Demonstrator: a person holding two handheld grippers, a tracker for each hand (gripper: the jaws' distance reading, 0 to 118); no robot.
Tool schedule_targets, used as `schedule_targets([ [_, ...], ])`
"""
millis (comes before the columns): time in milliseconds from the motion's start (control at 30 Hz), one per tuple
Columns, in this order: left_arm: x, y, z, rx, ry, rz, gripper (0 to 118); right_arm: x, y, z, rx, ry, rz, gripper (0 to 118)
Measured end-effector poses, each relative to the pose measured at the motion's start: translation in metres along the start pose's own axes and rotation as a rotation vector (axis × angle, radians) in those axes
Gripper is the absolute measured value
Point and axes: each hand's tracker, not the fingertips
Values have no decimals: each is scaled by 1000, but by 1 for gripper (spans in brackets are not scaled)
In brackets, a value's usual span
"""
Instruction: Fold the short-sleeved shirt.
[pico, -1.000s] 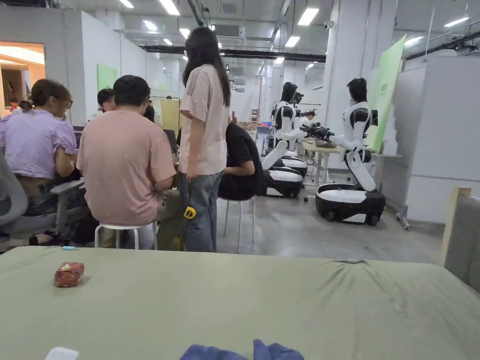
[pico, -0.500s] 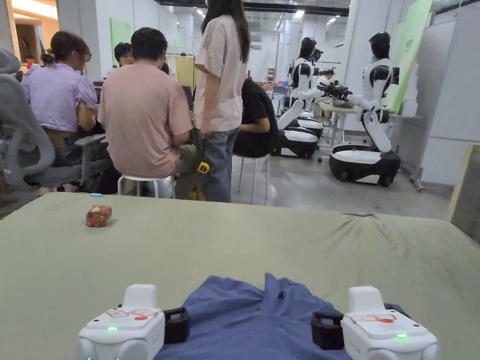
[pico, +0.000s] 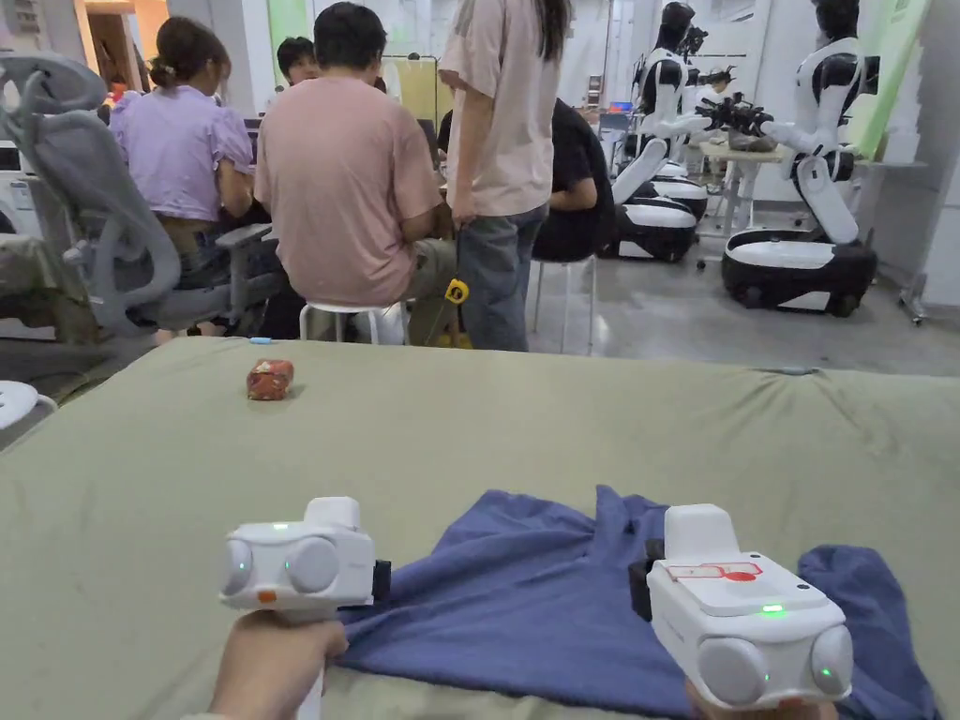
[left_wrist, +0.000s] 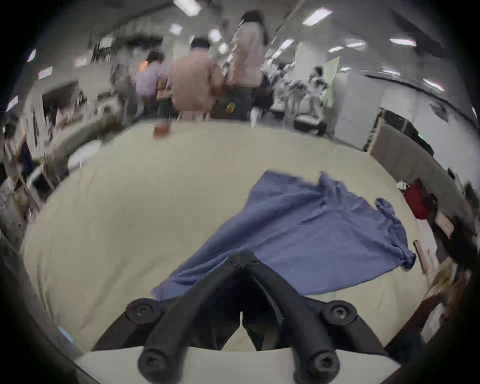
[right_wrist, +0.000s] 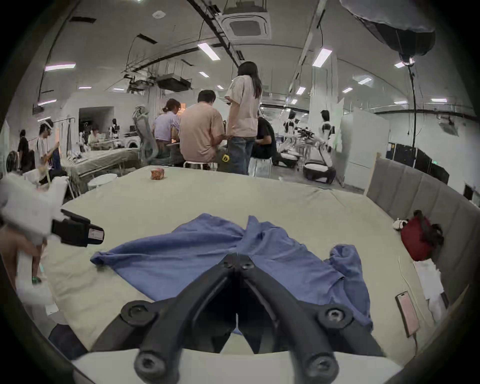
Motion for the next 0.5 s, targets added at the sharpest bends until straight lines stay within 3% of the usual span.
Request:
schedule_targets([
  [67, -35, 8, -13, -92, 28, 25, 0, -4, -6, 4, -8, 4, -2, 0],
  [100, -45, 10, -15, -97, 54, -5, 7, -5, -7, 0, -12, 6, -1, 0],
  [133, -53, 14, -14, -111, 67, -17, 30, -5, -8, -5, -19, 10, 0, 0],
  [200, -73, 15, -23, -153, 30, 37, 106, -7, -13, -3, -34, 14, 2, 0],
  [233, -82, 13, -28, -162, 24, 85, 118, -6, -14, -8, -48, 19, 7, 0],
  [267, -87, 14, -31, -164, 21, 114, 115, -6, -15, -12, -58, 18, 11, 0],
  [367, -97, 8, -50, -198, 4, 191, 91, 2, -23, -18, -73, 7, 9, 0],
  [467, -90, -2, -72, -267, -65, 169, 75, 6, -26, -18, -90, 0, 5, 0],
  [500, -84, -5, -78, -294, -66, 142, 54, 8, -27, -20, -97, -3, 7, 0],
])
